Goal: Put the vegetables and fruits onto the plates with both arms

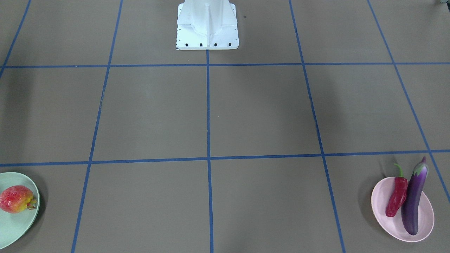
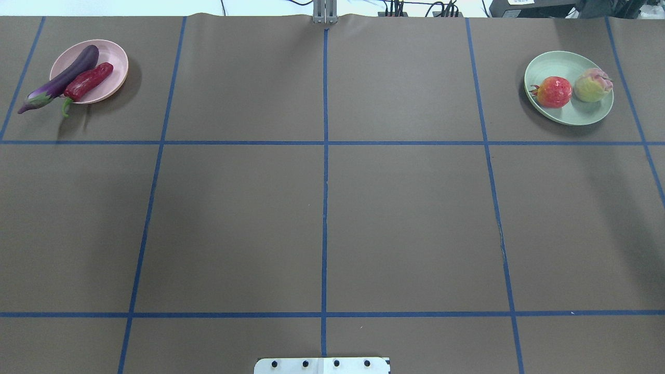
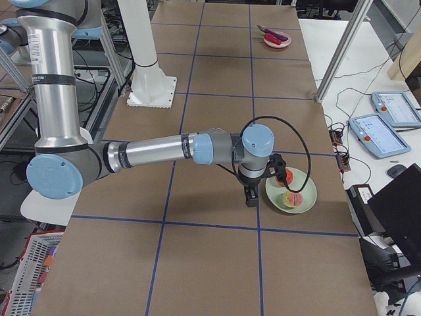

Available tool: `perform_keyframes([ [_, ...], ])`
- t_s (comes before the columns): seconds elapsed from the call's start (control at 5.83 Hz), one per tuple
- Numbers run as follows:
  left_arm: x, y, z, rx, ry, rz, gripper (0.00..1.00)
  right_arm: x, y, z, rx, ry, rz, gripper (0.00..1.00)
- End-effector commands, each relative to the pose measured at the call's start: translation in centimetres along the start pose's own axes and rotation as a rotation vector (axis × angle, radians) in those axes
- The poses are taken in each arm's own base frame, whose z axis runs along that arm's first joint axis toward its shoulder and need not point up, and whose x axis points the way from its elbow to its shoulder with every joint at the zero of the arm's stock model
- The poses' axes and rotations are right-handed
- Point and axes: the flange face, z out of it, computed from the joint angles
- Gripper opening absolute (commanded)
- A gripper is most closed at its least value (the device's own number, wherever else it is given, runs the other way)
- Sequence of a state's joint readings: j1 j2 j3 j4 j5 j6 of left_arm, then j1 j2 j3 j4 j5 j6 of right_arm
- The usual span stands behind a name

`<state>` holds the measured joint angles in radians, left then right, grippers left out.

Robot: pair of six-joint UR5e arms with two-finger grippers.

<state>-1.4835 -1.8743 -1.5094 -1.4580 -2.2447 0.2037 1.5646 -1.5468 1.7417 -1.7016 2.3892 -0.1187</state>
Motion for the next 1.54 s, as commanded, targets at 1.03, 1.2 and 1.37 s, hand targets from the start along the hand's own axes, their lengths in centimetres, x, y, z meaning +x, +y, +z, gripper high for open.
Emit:
perform_keyframes([
  [1.03,-6.0,9.5,2.5,0.027,-0.003,-0.093,1.0,2.6,6.6,2.2,-0.015,0.041,0.178,1.0],
  [1.2,-5.3,9.6,1.6,0.012,0.004,-0.108,1.0,3.1,7.0,2.7,-0.025,0.037,0.186,1.0],
  [1.37,-3.8,11.6,0.6,-0.002,0.007,-0.12,1.0,3.2,7.0,2.9,-0.028,0.032,0.19,1.0],
])
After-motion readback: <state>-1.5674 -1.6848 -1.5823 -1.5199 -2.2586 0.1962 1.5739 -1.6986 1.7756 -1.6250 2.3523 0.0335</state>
